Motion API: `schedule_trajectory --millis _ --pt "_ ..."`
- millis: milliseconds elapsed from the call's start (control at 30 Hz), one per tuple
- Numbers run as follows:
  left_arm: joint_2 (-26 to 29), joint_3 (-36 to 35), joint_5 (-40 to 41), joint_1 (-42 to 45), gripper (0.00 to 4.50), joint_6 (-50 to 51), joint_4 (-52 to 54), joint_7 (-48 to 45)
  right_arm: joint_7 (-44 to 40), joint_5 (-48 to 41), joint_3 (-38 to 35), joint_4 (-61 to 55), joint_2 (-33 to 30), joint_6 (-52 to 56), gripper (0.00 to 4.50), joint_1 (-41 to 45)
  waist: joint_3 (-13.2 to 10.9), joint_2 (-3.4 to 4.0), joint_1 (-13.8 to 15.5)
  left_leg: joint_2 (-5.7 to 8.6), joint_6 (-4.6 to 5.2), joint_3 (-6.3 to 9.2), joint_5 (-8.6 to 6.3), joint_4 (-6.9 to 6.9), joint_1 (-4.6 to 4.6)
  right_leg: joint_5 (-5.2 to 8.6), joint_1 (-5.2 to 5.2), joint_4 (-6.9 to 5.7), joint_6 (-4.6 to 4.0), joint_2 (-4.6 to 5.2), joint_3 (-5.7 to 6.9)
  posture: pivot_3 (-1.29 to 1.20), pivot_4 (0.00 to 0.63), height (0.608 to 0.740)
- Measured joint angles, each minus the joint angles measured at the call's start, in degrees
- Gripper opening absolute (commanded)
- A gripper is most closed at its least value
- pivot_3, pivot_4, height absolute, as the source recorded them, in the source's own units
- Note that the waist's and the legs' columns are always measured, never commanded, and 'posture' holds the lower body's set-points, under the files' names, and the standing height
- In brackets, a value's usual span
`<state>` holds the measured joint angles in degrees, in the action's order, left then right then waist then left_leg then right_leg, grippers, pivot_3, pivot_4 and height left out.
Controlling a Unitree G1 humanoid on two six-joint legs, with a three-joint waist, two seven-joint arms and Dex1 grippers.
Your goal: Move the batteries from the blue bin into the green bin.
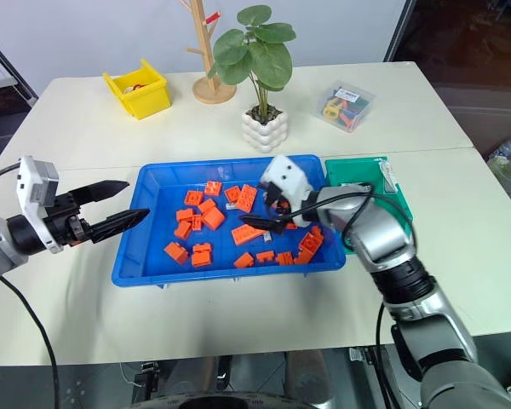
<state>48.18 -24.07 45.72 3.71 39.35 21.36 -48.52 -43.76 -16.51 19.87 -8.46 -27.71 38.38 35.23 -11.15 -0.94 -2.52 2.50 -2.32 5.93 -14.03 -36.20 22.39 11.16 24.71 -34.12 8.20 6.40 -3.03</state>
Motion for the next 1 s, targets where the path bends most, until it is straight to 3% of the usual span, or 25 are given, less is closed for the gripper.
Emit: schedule_trajectory --millis 167,567,667,833,1000 --pt "-0.8 0.0 0.3 -0.1 4.50 0.2 1.0 1.4 2.8 5.4 1.9 6.6 4.3 -4.7 4.47 1.0 0.0 -0.04 0.1 0.01 -0.01 0.03 0.01 -0.01 0.00 -0.01 -0.02 0.00 -0.01 0.00 0.01 0.00 0.150 0.740" --pt "-1.1 -1.4 2.4 -0.8 4.50 0.5 2.4 4.0 2.9 13.6 3.1 14.5 5.3 -12.8 4.47 2.2 0.0 -0.04 0.0 0.00 -0.02 0.10 0.01 0.01 -0.01 -0.01 -0.02 -0.02 -0.03 -0.05 0.03 0.00 0.150 0.740" --pt "-1.1 -1.4 2.5 -0.8 4.50 0.5 2.4 4.3 2.8 14.2 3.0 15.2 5.5 -13.3 3.66 2.1 0.0 -0.04 -0.1 0.01 -0.02 0.10 0.01 0.02 -0.01 -0.01 -0.02 -0.02 -0.03 -0.05 0.03 0.00 0.150 0.740" --pt "-1.1 -1.4 2.5 -0.8 4.50 0.5 2.4 4.9 2.7 14.6 2.0 15.3 6.8 -13.8 1.10 2.6 0.0 -0.04 0.0 0.00 -0.02 0.11 0.01 0.01 -0.02 -0.02 -0.03 -0.03 -0.03 -0.06 0.03 0.00 0.150 0.740" --pt "-1.1 -1.4 2.5 -0.8 4.50 0.5 2.4 5.1 2.3 14.6 1.7 15.3 7.0 -13.3 1.10 2.6 0.0 -0.04 0.0 0.00 -0.02 0.12 0.01 0.01 -0.02 -0.02 -0.03 -0.03 -0.04 -0.06 0.03 0.00 0.150 0.740"
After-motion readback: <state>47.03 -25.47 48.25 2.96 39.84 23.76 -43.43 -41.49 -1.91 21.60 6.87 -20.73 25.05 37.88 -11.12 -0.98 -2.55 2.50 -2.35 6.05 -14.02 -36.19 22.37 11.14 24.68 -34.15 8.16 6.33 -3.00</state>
